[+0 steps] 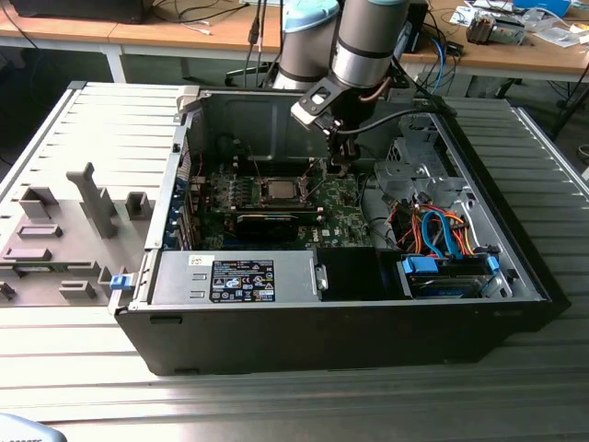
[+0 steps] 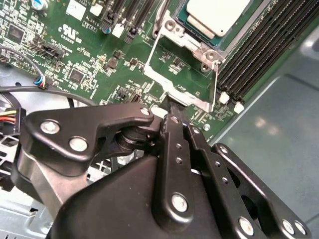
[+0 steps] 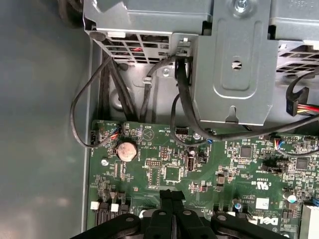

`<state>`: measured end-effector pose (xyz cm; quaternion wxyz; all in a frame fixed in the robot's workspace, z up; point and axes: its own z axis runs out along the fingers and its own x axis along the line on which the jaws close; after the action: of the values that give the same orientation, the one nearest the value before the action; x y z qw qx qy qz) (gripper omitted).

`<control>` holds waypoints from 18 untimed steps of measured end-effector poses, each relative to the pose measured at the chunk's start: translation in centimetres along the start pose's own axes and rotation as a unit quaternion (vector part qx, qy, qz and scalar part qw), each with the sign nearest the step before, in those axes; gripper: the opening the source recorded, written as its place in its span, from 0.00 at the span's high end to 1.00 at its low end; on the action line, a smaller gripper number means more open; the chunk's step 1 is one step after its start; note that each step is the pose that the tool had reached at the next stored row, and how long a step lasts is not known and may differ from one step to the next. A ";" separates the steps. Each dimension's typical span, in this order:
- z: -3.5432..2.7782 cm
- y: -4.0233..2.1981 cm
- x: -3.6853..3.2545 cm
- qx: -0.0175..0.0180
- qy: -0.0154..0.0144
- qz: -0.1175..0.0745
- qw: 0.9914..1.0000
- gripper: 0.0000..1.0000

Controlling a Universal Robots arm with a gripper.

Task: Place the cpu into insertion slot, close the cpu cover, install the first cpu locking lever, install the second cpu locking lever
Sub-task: 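Close the cpu cover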

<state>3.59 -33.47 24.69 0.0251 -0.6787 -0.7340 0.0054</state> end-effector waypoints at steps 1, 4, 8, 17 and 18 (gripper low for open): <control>0.01 -0.16 0.02 0.000 0.000 0.000 1.000 0.89; 0.02 -0.54 0.04 0.000 0.000 0.000 1.000 0.89; 0.06 -1.23 0.09 0.000 0.000 0.000 1.000 0.89; 0.17 -2.58 0.20 0.000 0.000 0.000 1.000 0.89; 0.18 -2.63 0.20 0.000 0.000 0.000 1.000 0.89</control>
<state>0.94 -33.47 24.63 0.0250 -0.6786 -0.7340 0.0055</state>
